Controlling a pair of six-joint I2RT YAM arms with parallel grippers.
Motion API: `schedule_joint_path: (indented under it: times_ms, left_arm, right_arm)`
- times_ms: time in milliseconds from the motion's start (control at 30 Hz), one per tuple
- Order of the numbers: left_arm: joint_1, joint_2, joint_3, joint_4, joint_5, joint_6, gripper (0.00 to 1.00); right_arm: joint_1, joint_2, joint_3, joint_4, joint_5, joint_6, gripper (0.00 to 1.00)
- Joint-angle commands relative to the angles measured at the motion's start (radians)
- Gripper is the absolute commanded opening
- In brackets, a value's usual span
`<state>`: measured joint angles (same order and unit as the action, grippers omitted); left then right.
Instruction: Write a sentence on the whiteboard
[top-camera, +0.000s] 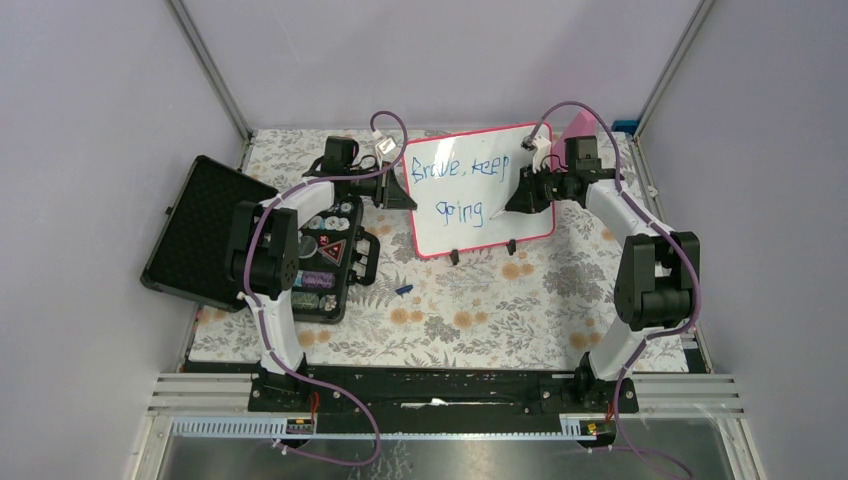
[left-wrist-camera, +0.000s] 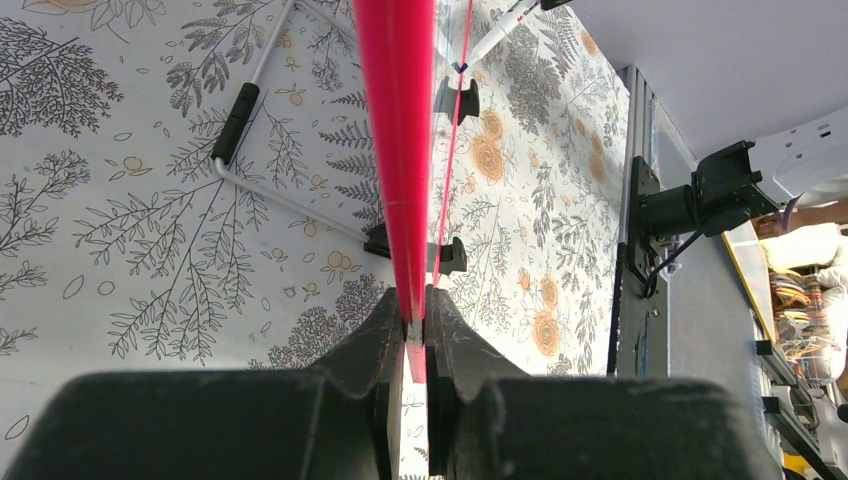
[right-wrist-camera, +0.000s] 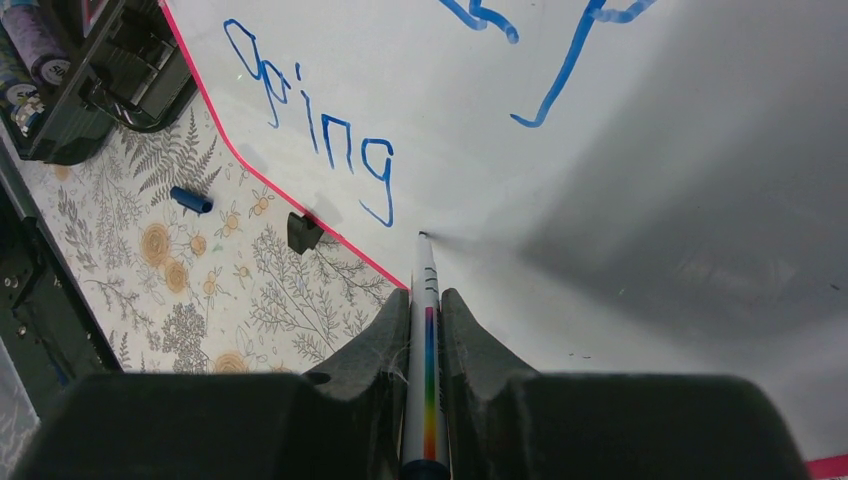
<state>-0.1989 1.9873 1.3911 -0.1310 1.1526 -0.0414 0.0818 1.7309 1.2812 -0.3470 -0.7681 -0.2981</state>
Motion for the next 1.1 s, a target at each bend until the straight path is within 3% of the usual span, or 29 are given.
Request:
schedule_joint_path:
  times_ms: [0, 533, 767, 1067]
  left_arm:
    - [0.003, 0.008, 0.038, 0.011, 0.0, 0.032, 0.0]
    - [0.003, 0.007, 0.043, 0.005, -0.008, 0.034, 0.0]
    - [0.003, 0.014, 0.059, 0.004, -0.012, 0.014, 0.01]
    - [0.003, -0.024, 0.068, -0.022, -0.013, 0.011, 0.34]
  right_arm:
    - [0.01, 0.004, 0.043, 0.023, 0.042, -0.011, 0.0]
    - [0.001, -0.018, 0.042, -0.001, 0.087, -0.047, 0.0]
    - [0.001, -0.079, 0.043, -0.008, -0.038, -0.022, 0.0]
    - [0.003, -0.179, 0.089, -0.083, -0.228, 0.037, 0.0]
